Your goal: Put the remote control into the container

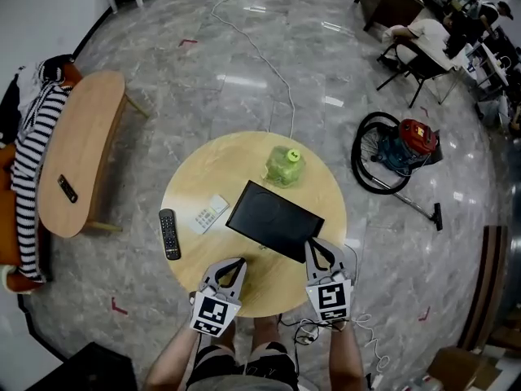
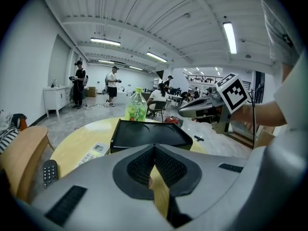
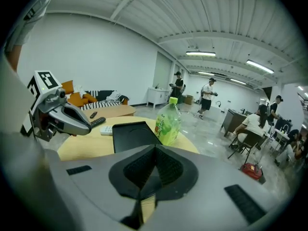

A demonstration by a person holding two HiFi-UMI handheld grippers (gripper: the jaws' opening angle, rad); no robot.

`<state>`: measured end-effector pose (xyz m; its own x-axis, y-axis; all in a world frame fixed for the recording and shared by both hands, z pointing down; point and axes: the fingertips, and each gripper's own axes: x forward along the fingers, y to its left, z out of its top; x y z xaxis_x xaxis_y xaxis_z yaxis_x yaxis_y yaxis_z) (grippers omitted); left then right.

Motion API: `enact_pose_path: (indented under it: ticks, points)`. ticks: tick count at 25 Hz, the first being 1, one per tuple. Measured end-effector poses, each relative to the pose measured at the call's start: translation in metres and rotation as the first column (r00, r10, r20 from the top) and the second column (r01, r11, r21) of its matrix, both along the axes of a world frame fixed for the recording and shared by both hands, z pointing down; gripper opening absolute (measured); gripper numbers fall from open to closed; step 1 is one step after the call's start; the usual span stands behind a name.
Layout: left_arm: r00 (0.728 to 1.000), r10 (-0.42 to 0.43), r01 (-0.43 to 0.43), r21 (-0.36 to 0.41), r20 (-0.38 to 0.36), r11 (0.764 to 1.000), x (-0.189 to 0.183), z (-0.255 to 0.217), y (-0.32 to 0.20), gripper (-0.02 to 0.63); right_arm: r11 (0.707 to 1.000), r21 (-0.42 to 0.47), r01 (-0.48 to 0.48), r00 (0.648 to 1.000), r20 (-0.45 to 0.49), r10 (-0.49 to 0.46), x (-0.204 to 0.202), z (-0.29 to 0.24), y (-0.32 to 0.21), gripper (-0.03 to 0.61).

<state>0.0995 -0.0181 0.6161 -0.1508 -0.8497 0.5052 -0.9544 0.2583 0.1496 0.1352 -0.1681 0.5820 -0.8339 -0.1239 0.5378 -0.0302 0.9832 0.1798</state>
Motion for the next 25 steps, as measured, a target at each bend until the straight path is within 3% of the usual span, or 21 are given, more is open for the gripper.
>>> enact_pose_path:
  ticks: [5,15,25]
  points:
    - [1.000,-0.016,0.015,-0.035,-0.027,0.999,0.005,0.028,-0.008,0.008,0.991,0.073,0.114,0.985,-0.134,-0.104,-0.008,0.031,-0.002,0.009]
    - [0.999,-0.009,0.005,-0.094,-0.051,0.996,0.016,0.063,-0.027,0.008,0.967,0.139,0.213,0.933,-0.323,-0.159,-0.007,0.072,-0.011,0.009]
    - [0.998,0.016,-0.026,-0.191,-0.052,0.981,0.021,0.092,-0.035,0.019,0.958,0.125,0.259,0.907,-0.373,-0.197,-0.005,0.086,-0.011,0.009]
